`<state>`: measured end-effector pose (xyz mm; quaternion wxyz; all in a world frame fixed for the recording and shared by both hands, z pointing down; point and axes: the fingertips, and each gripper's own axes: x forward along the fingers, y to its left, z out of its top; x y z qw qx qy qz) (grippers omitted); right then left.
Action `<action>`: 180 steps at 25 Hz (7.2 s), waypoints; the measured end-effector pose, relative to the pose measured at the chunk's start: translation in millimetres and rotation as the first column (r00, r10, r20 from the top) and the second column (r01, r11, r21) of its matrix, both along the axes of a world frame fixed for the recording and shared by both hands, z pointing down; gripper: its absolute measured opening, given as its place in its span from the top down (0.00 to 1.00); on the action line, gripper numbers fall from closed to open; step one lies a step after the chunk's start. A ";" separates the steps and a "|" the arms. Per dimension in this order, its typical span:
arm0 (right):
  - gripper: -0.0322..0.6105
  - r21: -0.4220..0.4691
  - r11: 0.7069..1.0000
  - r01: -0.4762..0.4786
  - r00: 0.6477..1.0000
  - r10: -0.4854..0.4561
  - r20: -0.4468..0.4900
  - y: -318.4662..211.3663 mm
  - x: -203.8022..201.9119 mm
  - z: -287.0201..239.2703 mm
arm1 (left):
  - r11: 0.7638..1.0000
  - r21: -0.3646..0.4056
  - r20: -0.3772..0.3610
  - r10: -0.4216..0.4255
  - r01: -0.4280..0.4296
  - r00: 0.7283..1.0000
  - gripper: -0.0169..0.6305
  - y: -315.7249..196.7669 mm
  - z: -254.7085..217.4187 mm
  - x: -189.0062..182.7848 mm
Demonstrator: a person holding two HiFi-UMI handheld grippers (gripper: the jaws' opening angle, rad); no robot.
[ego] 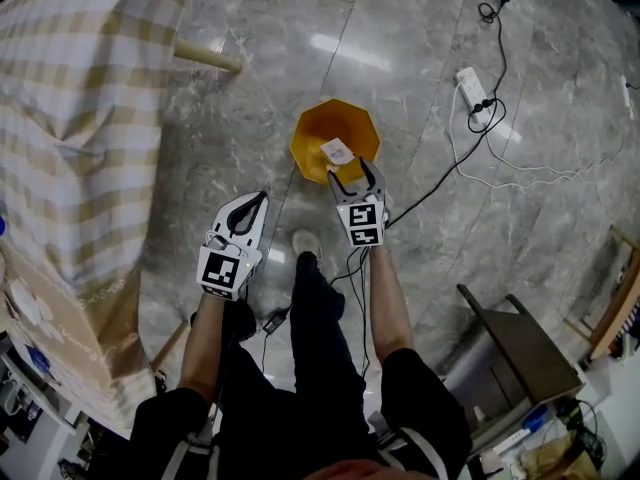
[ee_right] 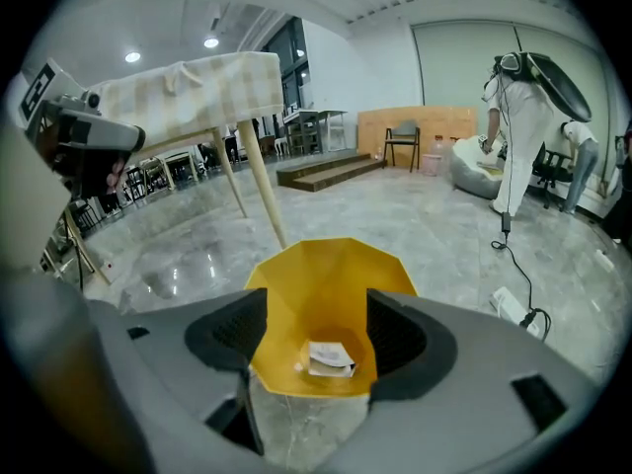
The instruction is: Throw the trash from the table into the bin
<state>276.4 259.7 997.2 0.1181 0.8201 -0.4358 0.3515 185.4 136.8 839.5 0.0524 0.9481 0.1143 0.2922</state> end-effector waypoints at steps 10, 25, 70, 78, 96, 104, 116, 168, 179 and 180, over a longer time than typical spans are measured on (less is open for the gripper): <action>0.54 0.052 0.998 -0.034 0.999 0.036 -0.041 -10.8 -12.9 -93.2 | 1.000 0.002 -0.042 0.016 -0.016 0.999 0.97 -6.8 -66.0 -11.5; 0.73 0.220 0.969 -0.116 0.970 0.158 -0.186 -21.2 -47.0 -355.7 | 0.998 0.002 -0.190 0.065 -0.066 0.980 0.97 -1.5 -266.7 -33.2; 0.94 0.327 0.938 0.117 0.938 0.004 -0.346 -91.0 -113.1 -600.7 | 0.990 0.045 -0.396 -0.107 0.136 0.912 0.97 -59.3 -482.9 -74.6; 0.94 0.365 0.857 0.365 0.906 -0.235 -0.353 -160.2 -106.0 -617.7 | 0.914 0.072 -0.415 -0.336 0.398 0.846 0.97 -107.7 -503.3 -90.4; 0.94 0.372 0.706 0.603 0.794 -0.487 -0.364 -401.0 -138.3 -600.2 | 0.727 0.100 -0.402 -0.596 0.680 0.696 0.97 -312.6 -486.5 -152.0; 0.94 0.338 0.685 0.645 0.762 -0.546 -0.347 -490.8 -137.4 -565.3 | 0.690 0.090 -0.325 -0.662 0.718 0.676 0.97 -387.1 -440.3 -161.8; 0.94 0.230 0.687 0.689 0.724 -0.643 -0.248 -567.1 -131.2 -491.5 | 0.674 0.059 -0.234 -0.708 0.736 0.667 0.97 -445.1 -389.7 -151.5; 0.87 0.116 0.846 0.520 0.837 -0.477 -0.268 -487.0 -76.8 -521.2 | 0.820 0.063 -0.289 -0.531 0.570 0.796 0.97 -380.4 -414.6 -114.1; 0.87 0.127 0.944 0.304 0.919 -0.255 -0.302 -324.7 -27.7 -547.0 | 0.933 0.035 -0.320 -0.330 0.359 0.888 0.97 -263.2 -424.0 -51.4; 0.87 0.127 0.952 0.278 0.925 -0.230 -0.302 -309.6 -24.9 -547.1 | 0.942 0.037 -0.323 -0.304 0.332 0.896 0.97 -251.4 -423.8 -45.9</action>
